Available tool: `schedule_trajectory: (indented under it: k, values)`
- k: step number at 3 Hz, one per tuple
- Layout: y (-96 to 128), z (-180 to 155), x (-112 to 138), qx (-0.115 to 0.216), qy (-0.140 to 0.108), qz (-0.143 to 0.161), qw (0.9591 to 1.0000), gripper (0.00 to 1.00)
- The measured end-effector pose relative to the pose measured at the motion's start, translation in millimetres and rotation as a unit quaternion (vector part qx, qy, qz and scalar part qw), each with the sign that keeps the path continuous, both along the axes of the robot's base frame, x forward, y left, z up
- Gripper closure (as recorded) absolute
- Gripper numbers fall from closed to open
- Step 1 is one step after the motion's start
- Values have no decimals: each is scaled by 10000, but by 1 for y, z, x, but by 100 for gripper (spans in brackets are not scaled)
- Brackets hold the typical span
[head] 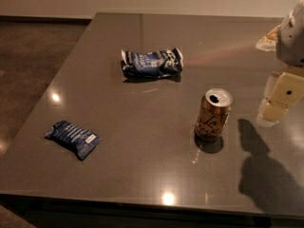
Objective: Move orange can near rxbar blueberry
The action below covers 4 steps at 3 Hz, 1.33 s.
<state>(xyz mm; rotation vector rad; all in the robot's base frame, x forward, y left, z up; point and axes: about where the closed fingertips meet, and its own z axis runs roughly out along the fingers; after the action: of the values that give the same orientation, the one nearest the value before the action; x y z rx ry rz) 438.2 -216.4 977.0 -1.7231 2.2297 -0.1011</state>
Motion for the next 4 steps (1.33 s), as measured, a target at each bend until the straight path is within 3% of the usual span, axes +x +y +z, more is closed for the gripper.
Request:
schedule_trajectory:
  k: [1, 2, 3, 4]
  values:
    - [0, 0, 0, 0, 0, 0, 10000, 0]
    - [7, -4, 5, 294, -121, 34, 9995, 0]
    - [25, -15, 14, 868, -312, 123, 9957, 0]
    - [41, -21, 11, 1170, -356, 299, 9920, 0]
